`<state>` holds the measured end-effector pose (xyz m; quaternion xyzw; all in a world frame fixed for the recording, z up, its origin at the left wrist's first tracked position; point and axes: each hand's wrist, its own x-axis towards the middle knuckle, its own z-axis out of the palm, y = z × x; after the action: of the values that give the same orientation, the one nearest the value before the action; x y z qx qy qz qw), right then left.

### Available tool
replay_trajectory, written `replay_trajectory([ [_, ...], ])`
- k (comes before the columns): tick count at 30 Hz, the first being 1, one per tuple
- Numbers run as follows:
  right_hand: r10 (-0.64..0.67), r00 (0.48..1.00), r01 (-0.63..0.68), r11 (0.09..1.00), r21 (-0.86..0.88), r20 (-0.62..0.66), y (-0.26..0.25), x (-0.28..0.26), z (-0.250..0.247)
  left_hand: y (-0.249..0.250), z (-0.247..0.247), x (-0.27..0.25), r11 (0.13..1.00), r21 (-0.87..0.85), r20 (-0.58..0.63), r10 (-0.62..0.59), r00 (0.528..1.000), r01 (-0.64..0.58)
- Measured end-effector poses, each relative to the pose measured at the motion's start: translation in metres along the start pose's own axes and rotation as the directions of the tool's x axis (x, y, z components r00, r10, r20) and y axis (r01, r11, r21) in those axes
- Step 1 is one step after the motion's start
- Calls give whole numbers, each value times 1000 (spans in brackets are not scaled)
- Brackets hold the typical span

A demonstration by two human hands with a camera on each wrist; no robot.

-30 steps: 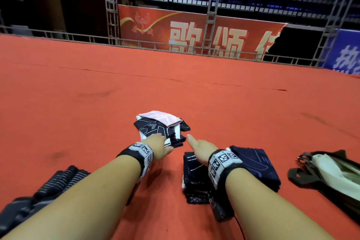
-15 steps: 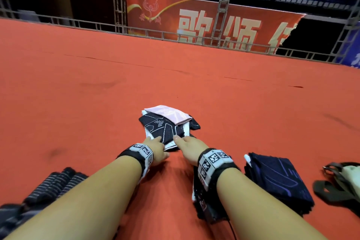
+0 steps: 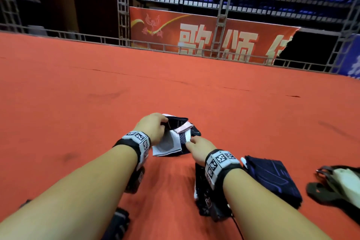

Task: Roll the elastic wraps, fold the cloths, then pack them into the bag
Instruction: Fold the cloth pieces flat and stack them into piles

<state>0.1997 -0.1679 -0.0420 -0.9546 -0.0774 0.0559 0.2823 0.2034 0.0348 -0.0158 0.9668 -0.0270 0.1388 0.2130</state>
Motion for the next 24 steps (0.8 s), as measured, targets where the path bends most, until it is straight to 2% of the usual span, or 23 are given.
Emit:
replay_trajectory([
  [4,11,999,-10,1000,14,-52,-11,-25,-17,22,-50,-18,982,-190,-88,-21,996,4],
  [8,9,997,-5,998,56,-75,-21,-51,-34,43,-86,-43,922,-385,-82,16,997,-46],
  [10,-6,996,20,988,155,-88,-24,-65,-40,51,-96,-55,871,-482,-78,62,995,-92],
  [11,-13,997,34,963,268,-81,-23,-70,-41,55,-100,-61,841,-530,-77,84,994,-112],
  [12,-25,998,46,910,412,-54,-23,-78,-41,58,-102,-67,807,-578,-77,97,992,-123],
  [14,-25,999,2,746,666,25,-20,-89,-38,64,-105,-77,731,-672,-72,92,993,-116],
  [16,-6,996,-70,601,796,93,-18,-105,-35,70,-107,-87,649,-755,-71,64,995,-95],
  [20,-13,997,-58,577,815,81,-14,-130,-35,77,-108,-103,490,-872,-56,-87,995,-6],
  [22,-31,999,-11,554,832,34,-15,-142,-38,79,-106,-113,421,-901,46,-145,988,104],
  [24,-49,999,24,550,835,3,-15,-150,-39,81,-101,-126,413,-873,223,-133,966,259],
])
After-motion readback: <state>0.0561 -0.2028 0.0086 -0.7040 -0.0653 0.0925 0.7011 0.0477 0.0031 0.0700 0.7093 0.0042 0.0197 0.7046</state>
